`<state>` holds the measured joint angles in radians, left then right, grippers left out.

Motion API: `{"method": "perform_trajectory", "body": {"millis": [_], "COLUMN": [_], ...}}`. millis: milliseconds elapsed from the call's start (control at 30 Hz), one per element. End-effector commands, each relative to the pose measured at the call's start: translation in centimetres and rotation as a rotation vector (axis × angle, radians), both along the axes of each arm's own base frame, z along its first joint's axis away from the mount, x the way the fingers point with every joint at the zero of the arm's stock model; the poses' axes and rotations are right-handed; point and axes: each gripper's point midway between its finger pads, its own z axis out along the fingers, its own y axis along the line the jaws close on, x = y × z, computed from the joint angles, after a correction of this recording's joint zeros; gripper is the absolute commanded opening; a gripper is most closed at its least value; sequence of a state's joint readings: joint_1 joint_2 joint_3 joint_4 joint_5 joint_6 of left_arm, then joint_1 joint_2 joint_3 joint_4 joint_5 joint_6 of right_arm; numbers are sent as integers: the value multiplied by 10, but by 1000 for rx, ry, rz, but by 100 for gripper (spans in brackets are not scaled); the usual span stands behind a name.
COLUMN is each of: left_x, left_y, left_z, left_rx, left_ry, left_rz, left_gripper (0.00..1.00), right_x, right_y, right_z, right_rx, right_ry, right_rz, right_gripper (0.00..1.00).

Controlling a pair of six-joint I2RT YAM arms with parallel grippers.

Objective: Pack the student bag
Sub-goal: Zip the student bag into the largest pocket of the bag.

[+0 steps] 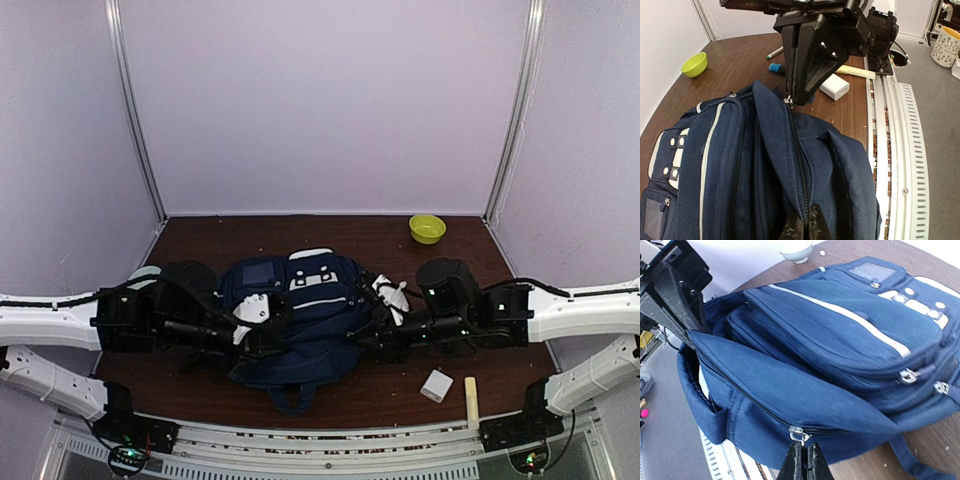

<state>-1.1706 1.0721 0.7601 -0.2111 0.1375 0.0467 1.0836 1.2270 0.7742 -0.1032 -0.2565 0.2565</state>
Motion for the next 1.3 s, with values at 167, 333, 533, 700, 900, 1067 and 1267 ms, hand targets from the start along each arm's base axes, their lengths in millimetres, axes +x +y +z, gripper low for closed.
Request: {"method": "perform_trajectory", "body": {"millis": [167,333,533,700,900,1067,1267], "left_x": [-8,-10,-9,0,-2,1,3], "left_y": [-22,-28,-30,-18,-5,13,27], "left_z": [6,2,-6,-28,-38,-25,-16], "left_rx": [-62,-60,-40,41,55,24,-19], "left_ry": [27,37,34,12,38,-2,-23], "left_rz": [-74,-94,-96,-41,-10,43,88], "left_gripper": [0,0,0,0,0,0,0], "right_x": [-1,-18,-41,-43,-12,10,24], "right_y": [-45,-54,-47,-41,-58,-68,-71], "right_z": [-6,2,6,0,-15,-17,-23], "right_rx": [-48,27,74,44,-67,-104,-112], "right_ry": [-3,34,62,67,-18,-40,-31], "right_rz": [-92,-73,-17,-26,-178,-253,-287], "right_gripper": [0,0,0,0,0,0,0]}}
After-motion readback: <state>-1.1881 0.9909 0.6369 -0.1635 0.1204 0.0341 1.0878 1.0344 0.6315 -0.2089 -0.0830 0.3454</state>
